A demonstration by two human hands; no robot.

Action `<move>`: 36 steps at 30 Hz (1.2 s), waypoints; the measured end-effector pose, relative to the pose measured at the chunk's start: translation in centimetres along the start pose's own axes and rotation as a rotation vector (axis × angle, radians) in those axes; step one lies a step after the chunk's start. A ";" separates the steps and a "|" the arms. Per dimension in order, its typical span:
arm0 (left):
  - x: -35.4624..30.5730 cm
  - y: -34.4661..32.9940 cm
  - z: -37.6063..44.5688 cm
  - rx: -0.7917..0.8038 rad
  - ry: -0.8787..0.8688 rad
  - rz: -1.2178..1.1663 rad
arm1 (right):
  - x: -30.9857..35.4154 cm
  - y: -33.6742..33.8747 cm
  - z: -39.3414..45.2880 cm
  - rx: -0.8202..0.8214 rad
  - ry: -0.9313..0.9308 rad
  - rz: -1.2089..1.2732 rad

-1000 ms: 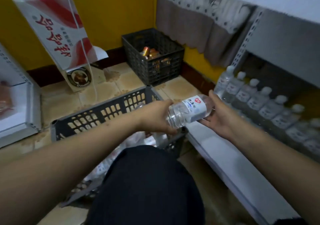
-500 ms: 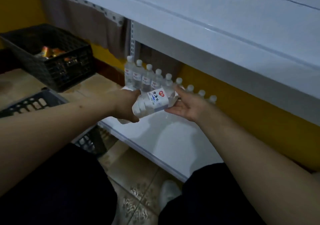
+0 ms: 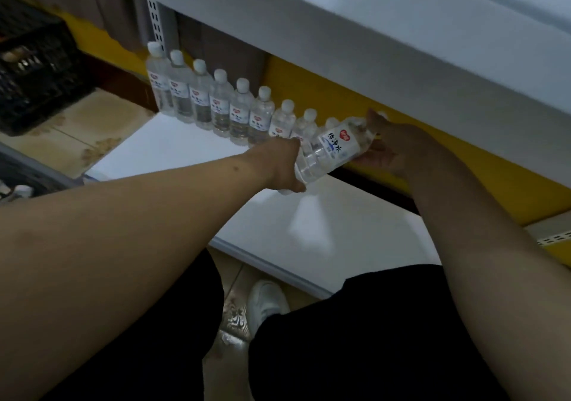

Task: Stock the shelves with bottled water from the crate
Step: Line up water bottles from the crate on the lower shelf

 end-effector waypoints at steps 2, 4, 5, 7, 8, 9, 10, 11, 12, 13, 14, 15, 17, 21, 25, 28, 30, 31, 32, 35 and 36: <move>-0.5 -0.6 1.3 0.014 -0.019 0.010 | 0.2 0.8 0.7 -0.041 0.024 -0.025; -0.8 -0.5 2.3 0.087 -0.051 0.007 | 0.3 1.1 1.5 -0.054 0.047 -0.031; -0.9 -0.2 2.7 0.141 -0.062 0.002 | 0.3 1.2 1.9 -0.053 0.052 -0.031; -0.7 0.6 3.6 0.217 -0.051 -0.014 | 0.4 1.2 2.8 -0.058 0.077 -0.054; -0.4 0.8 4.2 0.224 -0.037 -0.024 | 0.5 1.1 3.2 -0.062 0.098 -0.090; 0.0 0.8 4.7 0.219 -0.023 -0.044 | 0.7 0.9 3.8 -0.072 0.120 -0.146; 0.6 0.6 4.9 0.206 -0.011 -0.055 | 0.8 0.7 4.3 -0.087 0.140 -0.220; 1.3 0.3 5.1 0.191 -0.014 -0.039 | 0.9 0.5 4.9 -0.111 0.161 -0.307; 2.1 -0.1 5.1 0.198 -0.015 0.003 | 0.9 0.3 5.8 -0.141 0.179 -0.402; 3.0 -0.5 5.0 0.236 -0.012 0.052 | 0.8 0.1 6.6 -0.171 0.188 -0.513; 3.7 -0.8 4.7 0.283 -0.009 0.092 | 0.6 -0.1 7.3 -0.199 0.193 -0.634; 4.2 -0.9 4.6 0.308 0.004 0.093 | 0.3 0.0 8.2 -0.222 0.204 -0.750; 4.7 -0.6 5.0 0.273 0.013 0.065 | -0.1 0.2 10.0 -0.247 0.252 -0.913; 4.6 -0.6 5.9 0.168 0.002 0.004 | -0.7 0.0 13.1 -0.336 0.203 -1.000; 4.2 -1.3 6.8 0.165 0.012 0.001 | -1.9 -0.4 16.1 -0.389 0.165 -0.895; 4.1 -1.9 7.2 0.157 0.002 -0.005 | -3.3 -0.2 17.7 -0.393 0.117 -0.856; 4.3 -2.0 7.2 0.162 0.014 -0.022 | -3.9 -0.2 18.2 -0.383 0.092 -0.829; 4.4 -1.9 7.1 0.164 0.022 -0.034 | -4.2 -0.2 18.4 -0.378 0.078 -0.828; 4.5 -1.9 7.0 0.164 0.027 -0.050 | -4.3 -0.2 18.6 -0.372 0.070 -0.836; 5.0 -1.6 6.7 0.158 0.045 -0.106 | -4.4 -0.3 19.1 -0.364 0.068 -0.823; 5.2 -1.5 6.5 0.161 0.053 -0.115 | -4.4 -0.2 19.3 -0.370 0.078 -0.806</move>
Point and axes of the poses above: each hand's wrist, its own z-axis towards the middle knuckle, its own y-axis out of the back of the hand, x = y × z, the point moved 3 cm from there along z, towards the middle knuckle, and after that the axes turned 3 degrees about -z, right-handed, at the moved point
